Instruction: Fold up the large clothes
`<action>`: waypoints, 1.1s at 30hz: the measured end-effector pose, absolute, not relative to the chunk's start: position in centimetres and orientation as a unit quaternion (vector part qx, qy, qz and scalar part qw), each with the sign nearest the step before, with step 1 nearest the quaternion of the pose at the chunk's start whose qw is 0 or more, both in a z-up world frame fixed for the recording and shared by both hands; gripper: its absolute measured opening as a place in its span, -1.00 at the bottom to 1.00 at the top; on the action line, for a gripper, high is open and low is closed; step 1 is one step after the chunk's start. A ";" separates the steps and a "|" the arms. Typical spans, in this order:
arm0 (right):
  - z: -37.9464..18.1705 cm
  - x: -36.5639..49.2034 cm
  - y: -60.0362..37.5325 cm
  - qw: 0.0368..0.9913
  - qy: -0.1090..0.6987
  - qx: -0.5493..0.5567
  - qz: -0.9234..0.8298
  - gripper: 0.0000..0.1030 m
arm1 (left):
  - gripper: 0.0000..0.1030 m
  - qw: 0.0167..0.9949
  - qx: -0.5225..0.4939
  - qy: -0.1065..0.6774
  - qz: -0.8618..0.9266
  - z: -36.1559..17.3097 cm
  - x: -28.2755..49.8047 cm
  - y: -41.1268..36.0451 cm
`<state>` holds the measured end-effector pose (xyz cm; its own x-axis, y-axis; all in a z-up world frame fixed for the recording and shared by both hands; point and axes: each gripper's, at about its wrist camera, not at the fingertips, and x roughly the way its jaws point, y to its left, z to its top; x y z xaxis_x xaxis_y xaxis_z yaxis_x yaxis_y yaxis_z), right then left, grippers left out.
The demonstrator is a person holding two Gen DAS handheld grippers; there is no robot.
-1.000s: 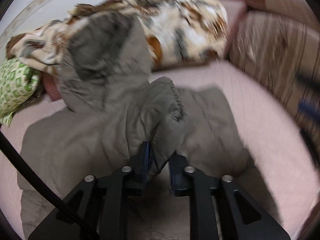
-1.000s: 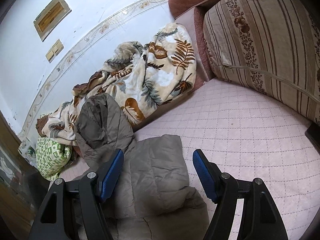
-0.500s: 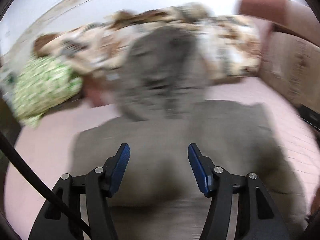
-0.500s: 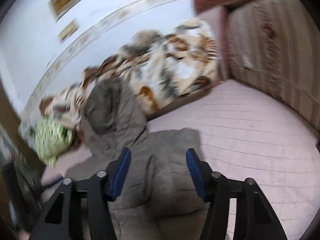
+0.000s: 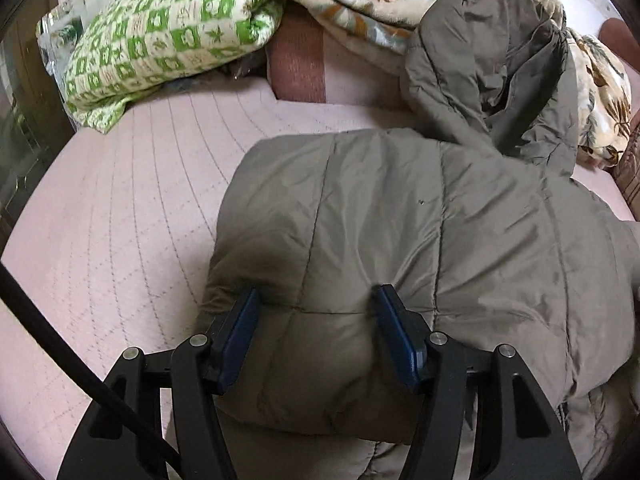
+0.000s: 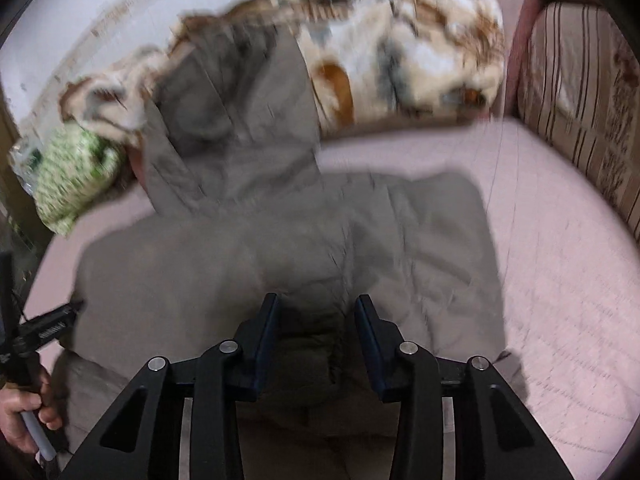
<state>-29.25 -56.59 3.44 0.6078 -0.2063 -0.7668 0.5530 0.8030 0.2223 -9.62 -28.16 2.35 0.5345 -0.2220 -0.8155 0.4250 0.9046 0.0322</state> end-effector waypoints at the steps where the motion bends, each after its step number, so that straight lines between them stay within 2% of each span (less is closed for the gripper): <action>1: 2.1 -28.8 -57.0 0.854 0.410 0.240 -0.213 -0.18 | 0.18 0.868 0.118 0.446 -0.185 2.2 -9.8 -28.4; 5: 1.3 -28.9 -57.9 0.843 0.419 0.265 -0.209 -0.18 | 0.17 0.869 0.125 0.445 -0.176 3.1 -9.9 -28.4; 8: 2.6 -29.7 -57.6 0.847 0.407 0.266 -0.214 -0.18 | 0.15 0.882 0.130 0.412 -0.187 5.3 -11.8 -27.6; 15: 7.8 -31.7 -55.2 0.891 0.327 0.233 -0.213 -0.14 | 0.16 0.900 0.135 0.355 -0.214 8.1 -17.7 -24.5; 24: 6.4 -27.5 -50.5 0.898 0.358 0.164 -0.195 -0.14 | 0.17 0.907 0.151 0.327 -0.216 7.2 -18.9 -24.9; 33: 3.0 -25.1 -49.8 0.879 0.411 0.128 -0.204 -0.13 | 0.18 0.887 0.172 0.369 -0.219 3.6 -17.7 -26.1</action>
<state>-25.10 -49.81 3.04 0.5795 -0.2530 -0.7747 0.4640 0.8839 0.0585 -17.74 -26.14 3.59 0.6316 -0.2601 -0.7304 0.5149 0.8450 0.1443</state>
